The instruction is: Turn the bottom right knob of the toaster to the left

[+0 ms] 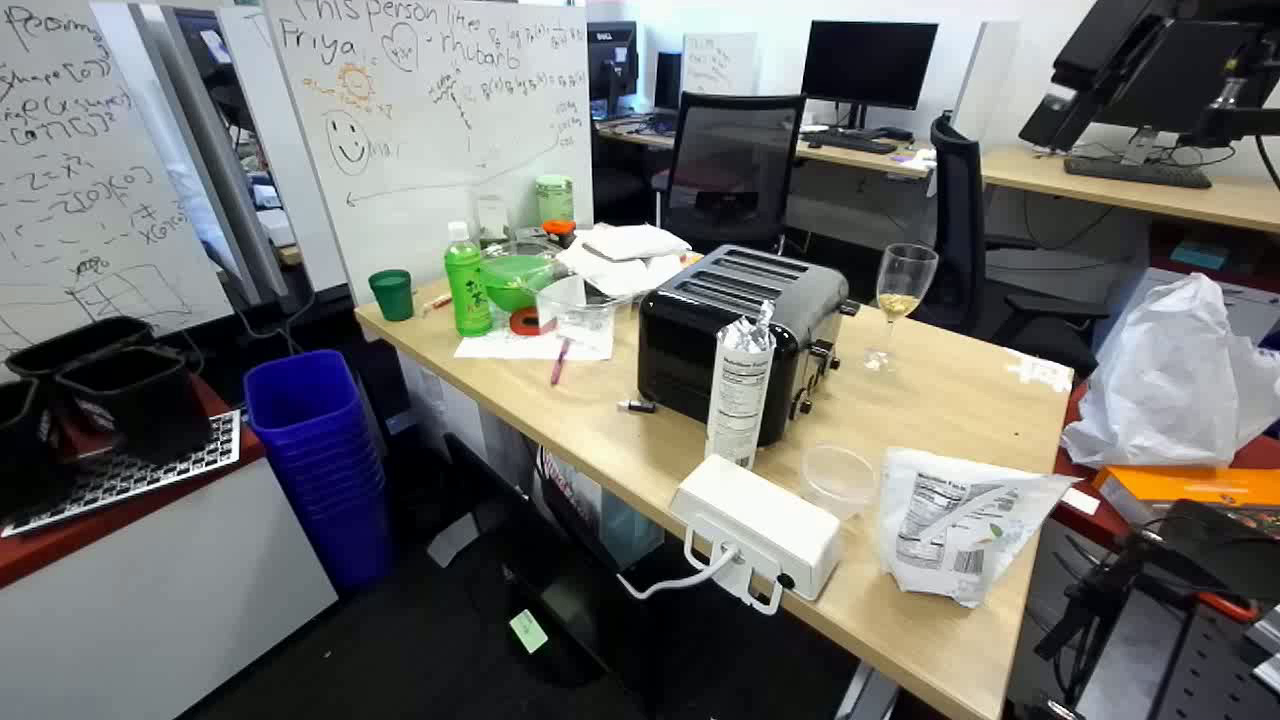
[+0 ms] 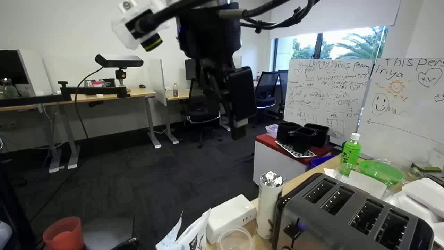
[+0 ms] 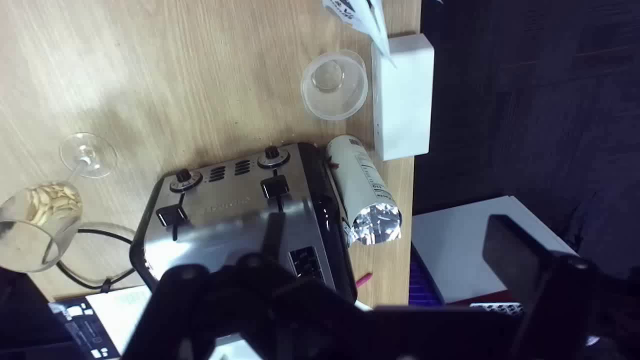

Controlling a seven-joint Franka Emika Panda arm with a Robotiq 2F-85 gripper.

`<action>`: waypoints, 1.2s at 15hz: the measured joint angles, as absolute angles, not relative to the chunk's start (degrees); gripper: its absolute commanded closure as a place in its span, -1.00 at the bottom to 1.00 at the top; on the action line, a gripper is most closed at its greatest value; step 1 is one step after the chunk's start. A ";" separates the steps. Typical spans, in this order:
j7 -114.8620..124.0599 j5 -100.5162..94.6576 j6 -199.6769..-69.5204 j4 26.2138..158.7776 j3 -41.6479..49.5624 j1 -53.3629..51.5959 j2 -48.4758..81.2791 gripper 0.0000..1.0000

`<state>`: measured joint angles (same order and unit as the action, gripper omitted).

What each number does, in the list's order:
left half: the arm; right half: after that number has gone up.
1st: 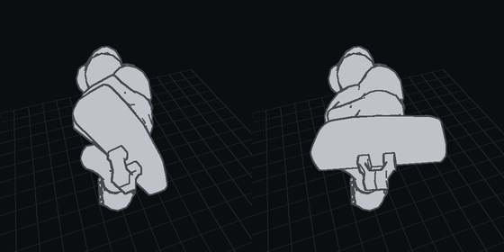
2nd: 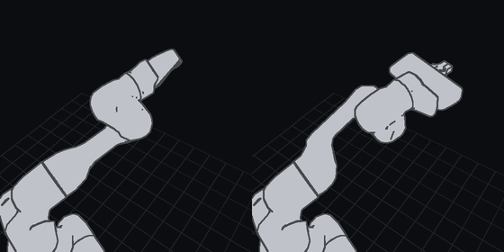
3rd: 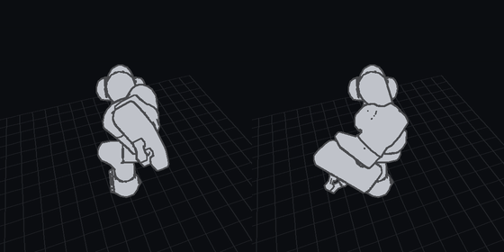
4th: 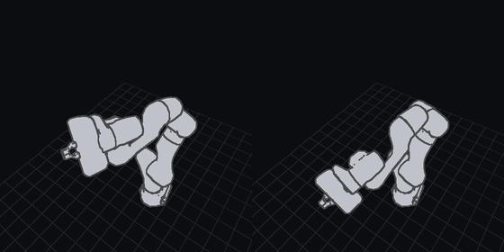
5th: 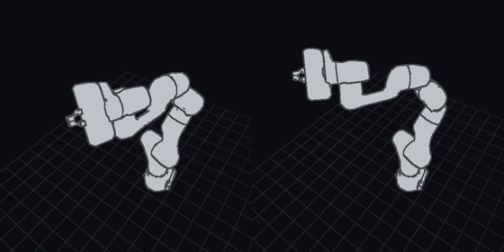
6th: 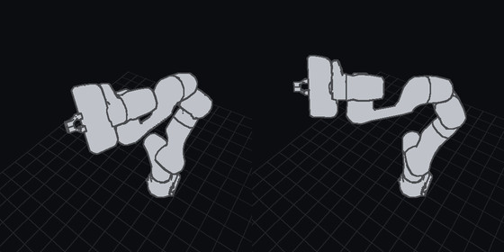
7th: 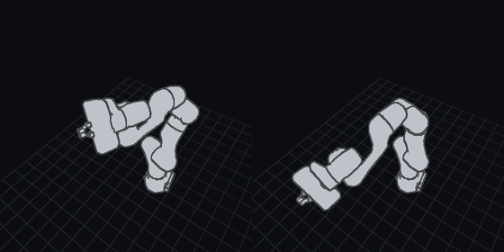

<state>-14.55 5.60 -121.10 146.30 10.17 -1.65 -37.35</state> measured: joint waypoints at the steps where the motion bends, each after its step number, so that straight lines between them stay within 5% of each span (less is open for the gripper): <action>1: -14.55 5.60 -121.10 146.30 10.17 -1.65 -37.35 -1.00; 18: -9.02 7.74 -123.98 146.59 10.66 0.04 -31.35 -1.00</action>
<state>-9.02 7.74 -123.98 146.59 10.66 0.04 -31.35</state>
